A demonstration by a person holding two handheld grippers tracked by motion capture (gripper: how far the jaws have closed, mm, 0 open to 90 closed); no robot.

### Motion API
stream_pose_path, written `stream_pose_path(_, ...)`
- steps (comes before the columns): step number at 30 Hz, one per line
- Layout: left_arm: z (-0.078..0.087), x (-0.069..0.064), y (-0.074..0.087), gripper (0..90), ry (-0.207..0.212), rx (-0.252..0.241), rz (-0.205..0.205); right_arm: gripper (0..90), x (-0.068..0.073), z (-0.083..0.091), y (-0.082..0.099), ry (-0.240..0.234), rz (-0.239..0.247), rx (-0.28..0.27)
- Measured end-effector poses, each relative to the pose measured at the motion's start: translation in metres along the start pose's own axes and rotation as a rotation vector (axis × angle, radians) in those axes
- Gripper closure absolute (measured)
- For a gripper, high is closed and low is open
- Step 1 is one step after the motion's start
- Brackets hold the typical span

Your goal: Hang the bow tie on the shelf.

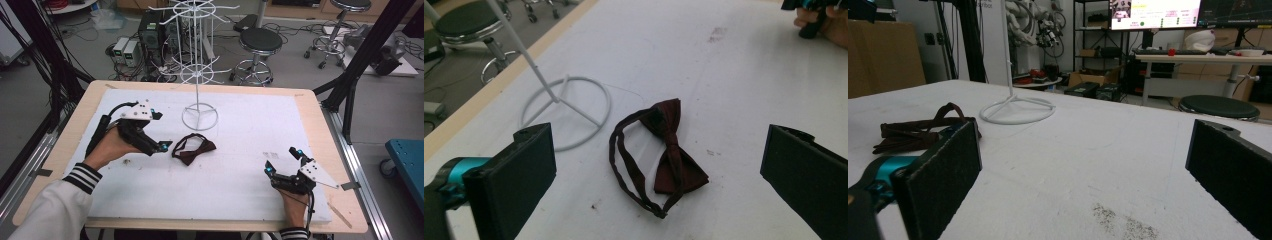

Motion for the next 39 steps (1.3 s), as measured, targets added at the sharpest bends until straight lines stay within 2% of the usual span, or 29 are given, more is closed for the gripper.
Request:
stream_pose_path(7,-0.026,-0.006,-0.005,1.7,0.030,0.065,-0.034,0.7,0.000,0.000,0.000,0.000,-0.003,0.001)
stream_pose_path(22,-0.075,-0.013,-0.005,1.7,0.075,0.157,-0.044,0.7,-0.001,0.000,0.000,0.003,-0.001,-0.002)
stream_pose_path(28,-0.088,-0.016,-0.003,1.7,0.084,0.194,-0.053,0.7,-0.001,0.000,0.000,0.001,-0.002,-0.001)
stream_pose_path(35,-0.103,-0.018,0.004,1.7,0.109,0.241,-0.029,0.7,-0.001,0.000,0.000,0.000,-0.004,-0.002)
stream_pose_path(39,-0.110,-0.020,0.006,1.8,0.114,0.268,-0.040,0.7,-0.001,0.000,0.000,0.000,-0.005,-0.002)
Point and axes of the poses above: each handheld gripper's, and its own axes: z roughly backward along the jaws, y roughly out of its underside, x roughly to its left, the point moved 5 cm from there along -z, roughly forward along the jaws, and after that the axes turned 1 degree about -x, right-handed, at the moved point
